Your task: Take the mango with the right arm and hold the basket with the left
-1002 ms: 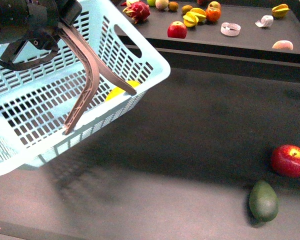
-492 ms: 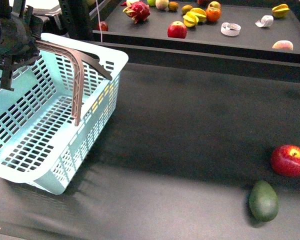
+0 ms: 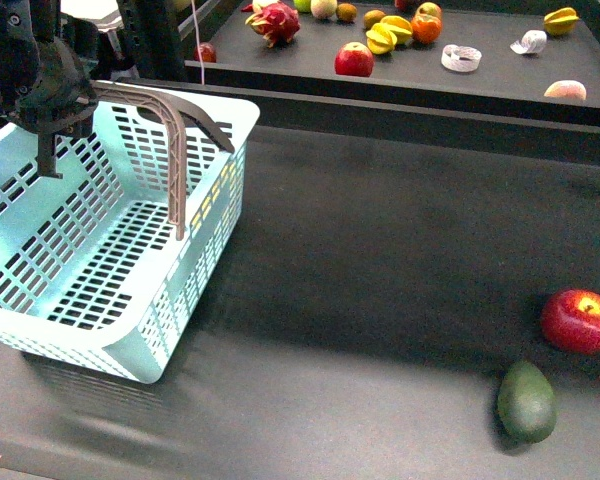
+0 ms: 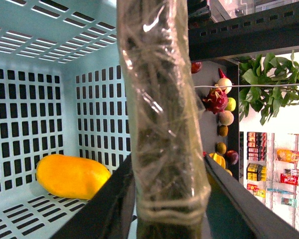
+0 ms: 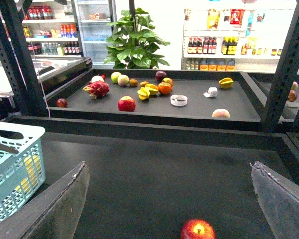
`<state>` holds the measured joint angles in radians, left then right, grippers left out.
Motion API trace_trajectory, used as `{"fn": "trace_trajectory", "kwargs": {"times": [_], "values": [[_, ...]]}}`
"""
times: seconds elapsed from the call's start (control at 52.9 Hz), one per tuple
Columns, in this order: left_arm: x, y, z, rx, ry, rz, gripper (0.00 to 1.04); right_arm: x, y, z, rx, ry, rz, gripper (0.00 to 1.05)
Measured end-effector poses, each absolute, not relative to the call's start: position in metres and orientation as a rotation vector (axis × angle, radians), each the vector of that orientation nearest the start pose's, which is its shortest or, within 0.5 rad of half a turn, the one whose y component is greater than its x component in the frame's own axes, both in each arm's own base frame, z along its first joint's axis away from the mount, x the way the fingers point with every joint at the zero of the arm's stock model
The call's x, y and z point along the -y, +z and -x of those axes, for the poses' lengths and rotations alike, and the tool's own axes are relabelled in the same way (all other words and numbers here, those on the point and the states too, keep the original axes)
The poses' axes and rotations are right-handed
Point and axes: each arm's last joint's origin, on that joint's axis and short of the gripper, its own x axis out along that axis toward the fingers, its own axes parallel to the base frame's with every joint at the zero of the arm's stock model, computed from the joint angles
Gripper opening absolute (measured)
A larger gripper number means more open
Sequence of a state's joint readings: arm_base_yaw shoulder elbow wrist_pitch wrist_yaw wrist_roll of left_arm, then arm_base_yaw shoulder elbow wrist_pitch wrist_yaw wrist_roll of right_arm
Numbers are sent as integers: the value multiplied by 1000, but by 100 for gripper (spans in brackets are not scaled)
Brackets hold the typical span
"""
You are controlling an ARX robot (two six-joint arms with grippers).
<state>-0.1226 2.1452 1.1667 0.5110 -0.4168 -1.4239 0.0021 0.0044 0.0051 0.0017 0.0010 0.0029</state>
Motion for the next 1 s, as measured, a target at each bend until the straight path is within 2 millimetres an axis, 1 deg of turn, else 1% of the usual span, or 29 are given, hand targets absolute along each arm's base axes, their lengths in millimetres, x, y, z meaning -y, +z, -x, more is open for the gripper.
{"fn": "trace_trajectory", "kwargs": {"times": [0.057,0.095,0.151,0.246,0.265,0.303,0.359,0.454,0.473,0.605,0.756,0.832,0.889,1.002], "values": [[41,114,-429,-170,551,1250,52,0,165,-98,2,1,-3,97],[41,115,-426,-175,553,1241,57,0,165,-98,2,1,-3,97],[39,123,-414,-181,555,1199,74,0,165,-98,2,1,-3,97],[38,136,-396,-159,534,1163,91,0,165,-98,2,1,-3,97],[37,140,-390,-152,526,1150,97,0,165,-98,2,1,-3,97],[36,143,-384,-145,517,1136,101,0,165,-98,2,1,-3,97],[33,149,-371,-129,498,1115,98,0,165,-98,2,1,-3,97],[25,156,-345,-110,482,1050,99,0,165,-98,2,2,-3,97],[21,158,-336,-100,480,1026,99,0,165,-98,2,1,-3,97],[-1,173,-296,-37,484,929,99,0,165,-98,2,1,-3,97],[-29,172,-245,-21,542,838,99,0,165,-98,2,1,-3,97],[-39,169,-221,-31,596,787,99,0,165,-98,2,1,-3,97],[-42,169,-214,-31,618,765,99,0,165,-98,2,1,-3,97],[-43,171,-213,-31,611,746,99,0,165,-98,3,2,-3,97]]}}
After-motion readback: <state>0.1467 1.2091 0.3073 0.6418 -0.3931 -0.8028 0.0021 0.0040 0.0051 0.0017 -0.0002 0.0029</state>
